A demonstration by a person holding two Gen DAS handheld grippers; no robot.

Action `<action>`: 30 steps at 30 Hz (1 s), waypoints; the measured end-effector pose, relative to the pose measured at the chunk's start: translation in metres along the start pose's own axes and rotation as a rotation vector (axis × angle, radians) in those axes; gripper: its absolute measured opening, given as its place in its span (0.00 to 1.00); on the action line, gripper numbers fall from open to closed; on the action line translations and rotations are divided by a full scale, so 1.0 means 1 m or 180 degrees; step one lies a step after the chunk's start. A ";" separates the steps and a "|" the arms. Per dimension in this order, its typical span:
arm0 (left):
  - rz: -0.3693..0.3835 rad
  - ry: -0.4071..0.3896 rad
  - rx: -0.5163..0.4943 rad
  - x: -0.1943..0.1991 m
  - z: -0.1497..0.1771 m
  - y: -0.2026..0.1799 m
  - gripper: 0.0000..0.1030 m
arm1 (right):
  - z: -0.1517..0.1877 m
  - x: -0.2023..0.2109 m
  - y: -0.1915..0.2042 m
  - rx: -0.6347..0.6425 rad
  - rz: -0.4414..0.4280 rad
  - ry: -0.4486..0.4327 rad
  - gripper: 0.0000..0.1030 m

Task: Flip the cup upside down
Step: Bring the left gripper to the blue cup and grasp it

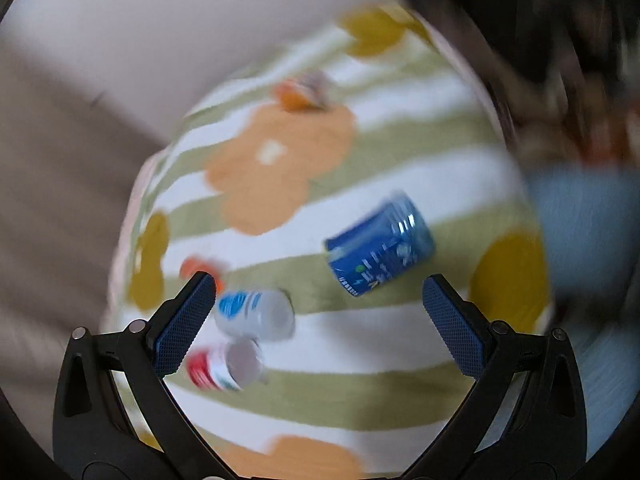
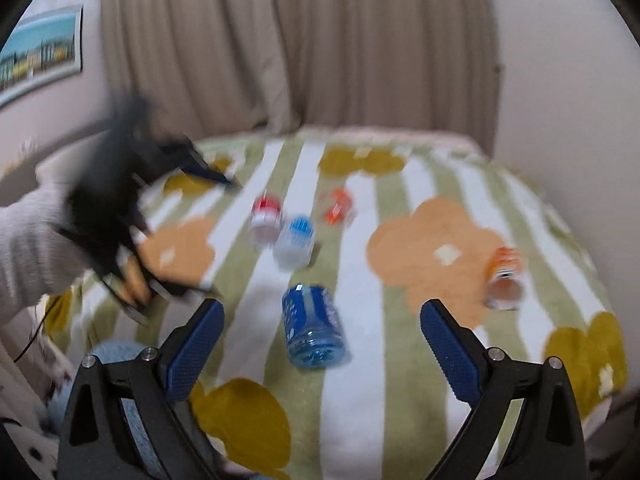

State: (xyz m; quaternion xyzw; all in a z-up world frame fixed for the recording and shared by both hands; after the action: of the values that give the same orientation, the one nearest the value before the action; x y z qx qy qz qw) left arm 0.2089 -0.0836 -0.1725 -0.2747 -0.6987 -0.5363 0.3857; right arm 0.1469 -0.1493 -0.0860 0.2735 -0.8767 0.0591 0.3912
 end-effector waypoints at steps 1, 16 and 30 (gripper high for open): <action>-0.0021 0.0120 -0.0355 -0.017 -0.009 -0.012 1.00 | 0.005 0.010 -0.002 -0.0072 0.0011 -0.0084 0.95; 0.0259 0.0708 -0.1550 -0.093 -0.052 -0.058 0.70 | 0.076 0.050 -0.056 -0.1078 -0.0103 -0.0376 0.95; 0.2118 0.1533 0.1719 -0.087 -0.046 0.032 0.69 | 0.063 0.052 -0.046 -0.0965 -0.0616 -0.0671 0.95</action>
State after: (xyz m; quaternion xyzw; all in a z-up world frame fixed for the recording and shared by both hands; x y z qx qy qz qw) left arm 0.2939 -0.1164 -0.2221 -0.2414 -0.5781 -0.2320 0.7442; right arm 0.1013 -0.2307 -0.0969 0.2991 -0.8813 -0.1403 0.3378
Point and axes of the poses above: each gripper's, at about its wrist camera, not at the fingertips, and x roughly against the way its jaws point, y to its left, z to its underside, the point moved 3 cm from there along -x, roughly the way its jaws point, and after that the axes turned 14 degrees about y, right-handed, at the moved point
